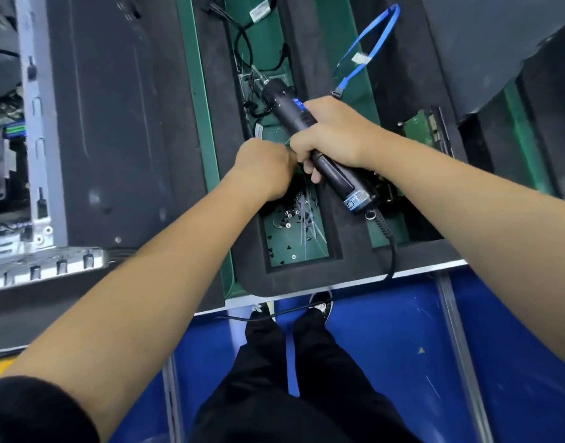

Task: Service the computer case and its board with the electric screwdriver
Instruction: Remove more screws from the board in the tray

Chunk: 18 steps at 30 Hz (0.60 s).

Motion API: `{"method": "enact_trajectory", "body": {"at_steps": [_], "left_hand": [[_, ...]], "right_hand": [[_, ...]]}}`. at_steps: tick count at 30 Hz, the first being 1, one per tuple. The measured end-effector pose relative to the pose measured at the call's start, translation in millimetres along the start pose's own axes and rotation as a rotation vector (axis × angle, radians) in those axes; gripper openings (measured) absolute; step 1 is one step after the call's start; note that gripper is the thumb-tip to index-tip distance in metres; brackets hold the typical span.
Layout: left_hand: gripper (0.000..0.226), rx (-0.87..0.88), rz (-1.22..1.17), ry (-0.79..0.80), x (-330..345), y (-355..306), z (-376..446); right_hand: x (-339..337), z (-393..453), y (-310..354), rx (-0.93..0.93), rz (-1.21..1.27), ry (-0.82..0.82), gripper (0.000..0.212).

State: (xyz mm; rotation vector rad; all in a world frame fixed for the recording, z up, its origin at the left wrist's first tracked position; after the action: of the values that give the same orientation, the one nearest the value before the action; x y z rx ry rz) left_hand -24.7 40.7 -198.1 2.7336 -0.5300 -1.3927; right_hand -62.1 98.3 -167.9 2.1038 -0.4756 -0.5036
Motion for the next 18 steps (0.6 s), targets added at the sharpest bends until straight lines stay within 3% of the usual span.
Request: {"method": "enact_trajectory", "body": {"at_steps": [13, 18], "left_hand": [[0.027, -0.051, -0.302, 0.202, 21.0, -15.1, 3.1], [0.015, 0.018, -0.420, 0.219, 28.4, -28.1, 8.6]], "right_hand": [[-2.0, -2.8, 2.0, 0.019, -0.066, -0.059, 0.025], [-3.1, -4.4, 1.6, 0.011, -0.028, -0.051, 0.026]]}}
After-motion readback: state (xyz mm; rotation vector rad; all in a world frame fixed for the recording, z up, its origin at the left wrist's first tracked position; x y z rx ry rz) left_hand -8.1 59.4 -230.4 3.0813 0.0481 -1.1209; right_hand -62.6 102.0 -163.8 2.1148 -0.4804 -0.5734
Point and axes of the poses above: each hand's wrist, its own z-axis towards the middle knuckle, its own x-axis out of the palm, y = z × x, the point moved 8 cm from there along z, towards the middle knuckle, and after that the axes turned 8 degrees about y, right-handed, at the moved point
